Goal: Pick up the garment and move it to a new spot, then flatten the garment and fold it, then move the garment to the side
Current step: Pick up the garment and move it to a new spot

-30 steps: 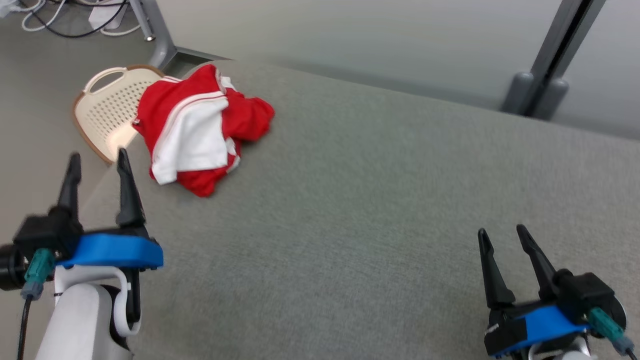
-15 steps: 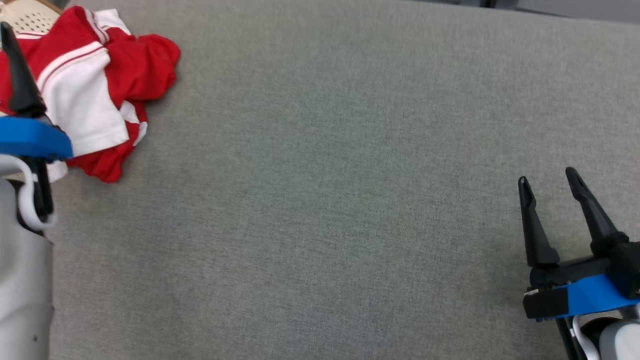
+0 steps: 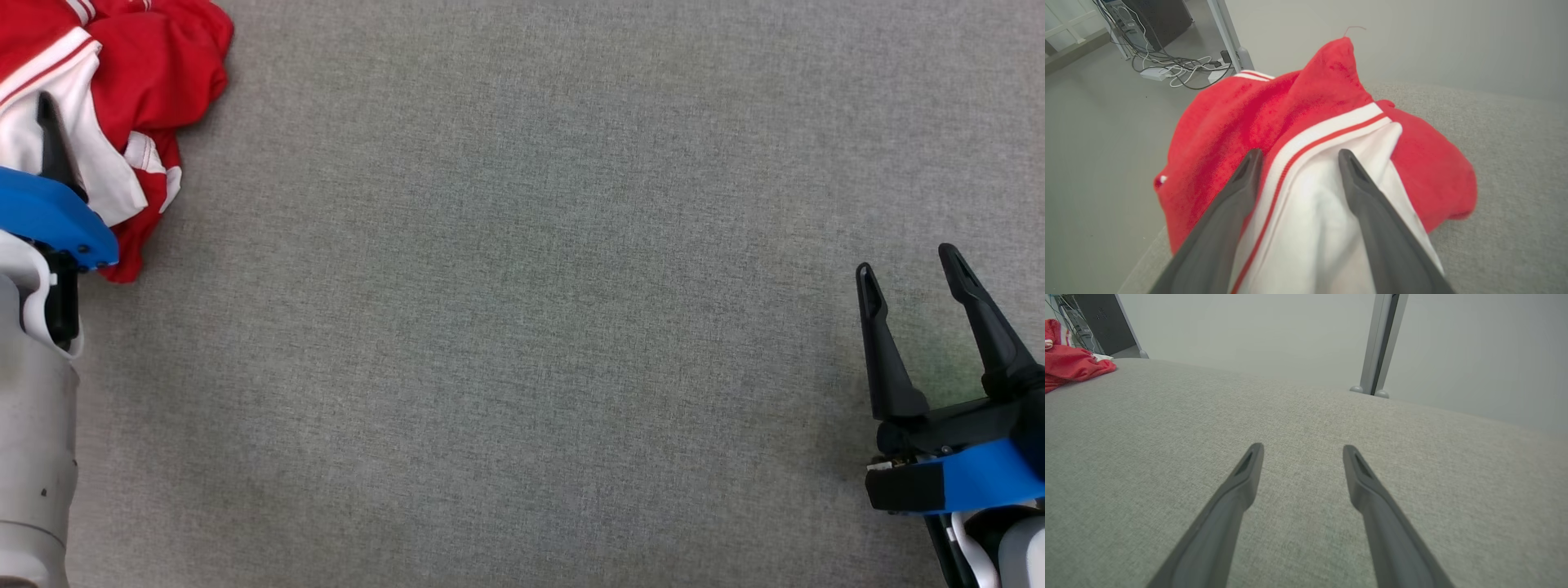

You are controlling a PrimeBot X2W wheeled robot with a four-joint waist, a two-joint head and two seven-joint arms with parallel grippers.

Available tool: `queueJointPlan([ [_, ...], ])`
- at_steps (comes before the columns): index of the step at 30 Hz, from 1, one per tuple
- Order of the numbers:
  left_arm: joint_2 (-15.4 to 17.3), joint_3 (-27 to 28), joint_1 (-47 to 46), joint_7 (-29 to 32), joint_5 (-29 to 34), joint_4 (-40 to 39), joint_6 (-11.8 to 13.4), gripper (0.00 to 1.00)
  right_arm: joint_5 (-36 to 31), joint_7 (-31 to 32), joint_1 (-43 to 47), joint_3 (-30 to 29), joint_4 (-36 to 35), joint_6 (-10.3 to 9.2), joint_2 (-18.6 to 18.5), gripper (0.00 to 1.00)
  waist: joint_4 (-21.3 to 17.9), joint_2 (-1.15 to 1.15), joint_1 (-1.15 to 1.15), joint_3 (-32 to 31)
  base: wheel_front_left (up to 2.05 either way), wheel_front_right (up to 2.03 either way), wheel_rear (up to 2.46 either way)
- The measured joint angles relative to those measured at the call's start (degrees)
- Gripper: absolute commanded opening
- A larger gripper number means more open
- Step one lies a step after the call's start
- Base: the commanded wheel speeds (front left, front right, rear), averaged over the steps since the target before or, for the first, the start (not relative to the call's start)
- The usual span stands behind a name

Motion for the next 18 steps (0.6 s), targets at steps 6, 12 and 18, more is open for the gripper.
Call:
queueJointPlan([
  [6,-1.2,-0.3,-2.1,2.8,-1.5,6.1,-0.8,1.00,0.0,0.3,-0.3,0.1,-0.7,0.00,-0.3,1.00,0.0,0.00,0.00,0.9,0.00,0.00,0.00],
  [12,-1.5,-0.9,-3.4,1.7,-2.4,10.0,-1.6,0.00,0.1,0.2,-0.6,1.0,-0.2,0.00,-0.1,1.00,-0.4,0.00,-0.01,0.4,0.00,0.00,0.00],
  [18,0.4,-2.3,-3.6,-3.1,-1.3,10.1,-2.0,0.00,0.5,-1.0,-0.5,1.5,1.8,0.00,0.6,1.00,-0.8,0.00,-0.01,-1.7,0.00,0.00,0.00],
])
